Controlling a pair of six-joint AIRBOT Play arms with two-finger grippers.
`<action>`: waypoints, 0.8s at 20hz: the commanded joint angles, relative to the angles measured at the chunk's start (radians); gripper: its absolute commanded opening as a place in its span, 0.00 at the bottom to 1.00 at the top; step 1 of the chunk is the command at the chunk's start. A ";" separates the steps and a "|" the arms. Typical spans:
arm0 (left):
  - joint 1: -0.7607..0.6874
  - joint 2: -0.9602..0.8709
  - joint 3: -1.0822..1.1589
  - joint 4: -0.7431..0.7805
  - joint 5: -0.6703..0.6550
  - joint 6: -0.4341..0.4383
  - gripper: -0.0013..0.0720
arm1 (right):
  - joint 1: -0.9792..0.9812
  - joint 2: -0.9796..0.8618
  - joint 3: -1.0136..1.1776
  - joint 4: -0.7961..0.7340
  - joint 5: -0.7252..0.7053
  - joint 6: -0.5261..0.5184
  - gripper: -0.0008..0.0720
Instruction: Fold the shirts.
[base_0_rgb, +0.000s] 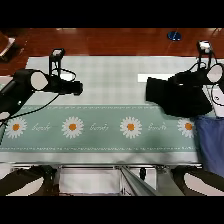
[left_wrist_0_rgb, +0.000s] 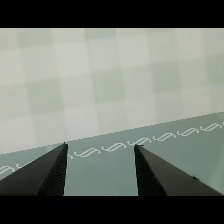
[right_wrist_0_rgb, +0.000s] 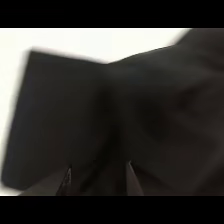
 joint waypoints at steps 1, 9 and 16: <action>0.001 -0.038 0.001 0.000 0.010 -0.003 0.71 | -0.110 -0.068 0.000 -0.088 0.043 0.097 0.56; 0.001 -0.075 0.001 0.000 0.010 -0.003 0.71 | -0.274 -0.266 0.001 -0.010 -0.007 0.097 0.56; 0.001 -0.071 0.002 0.001 0.001 0.005 0.71 | -0.274 -0.342 0.005 0.220 0.050 -0.108 0.04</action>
